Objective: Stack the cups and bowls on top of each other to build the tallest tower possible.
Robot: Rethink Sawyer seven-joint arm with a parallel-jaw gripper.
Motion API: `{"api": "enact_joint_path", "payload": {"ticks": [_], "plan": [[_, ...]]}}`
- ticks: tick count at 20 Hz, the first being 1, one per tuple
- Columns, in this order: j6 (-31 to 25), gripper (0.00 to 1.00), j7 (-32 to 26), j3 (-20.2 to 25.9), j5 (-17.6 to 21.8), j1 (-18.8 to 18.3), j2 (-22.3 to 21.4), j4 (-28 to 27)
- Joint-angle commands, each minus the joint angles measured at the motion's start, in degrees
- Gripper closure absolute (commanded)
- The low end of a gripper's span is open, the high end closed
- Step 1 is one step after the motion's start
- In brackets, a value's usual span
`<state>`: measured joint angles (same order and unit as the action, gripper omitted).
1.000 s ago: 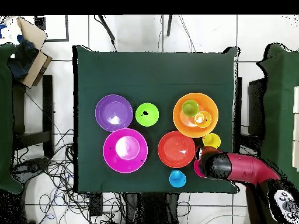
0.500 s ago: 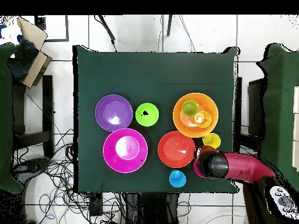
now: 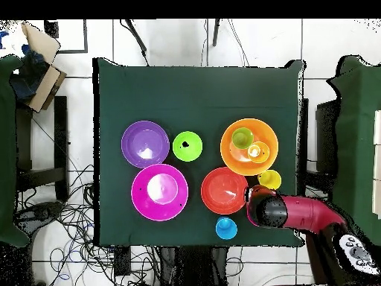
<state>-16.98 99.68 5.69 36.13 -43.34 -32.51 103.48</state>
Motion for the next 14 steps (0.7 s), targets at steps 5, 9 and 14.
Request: {"api": "enact_joint_path", "payload": {"ticks": [5, 9, 14], "plan": [[-1.6, 0.0, -0.4, 2.5, 2.5, 2.9, 1.8, -5.0], [-3.8, 0.0, -0.9, 2.2, 2.1, 3.8, 1.1, -5.6], [-5.0, 0.0, -1.3, 2.1, 1.4, 4.2, 0.7, -5.9]]}}
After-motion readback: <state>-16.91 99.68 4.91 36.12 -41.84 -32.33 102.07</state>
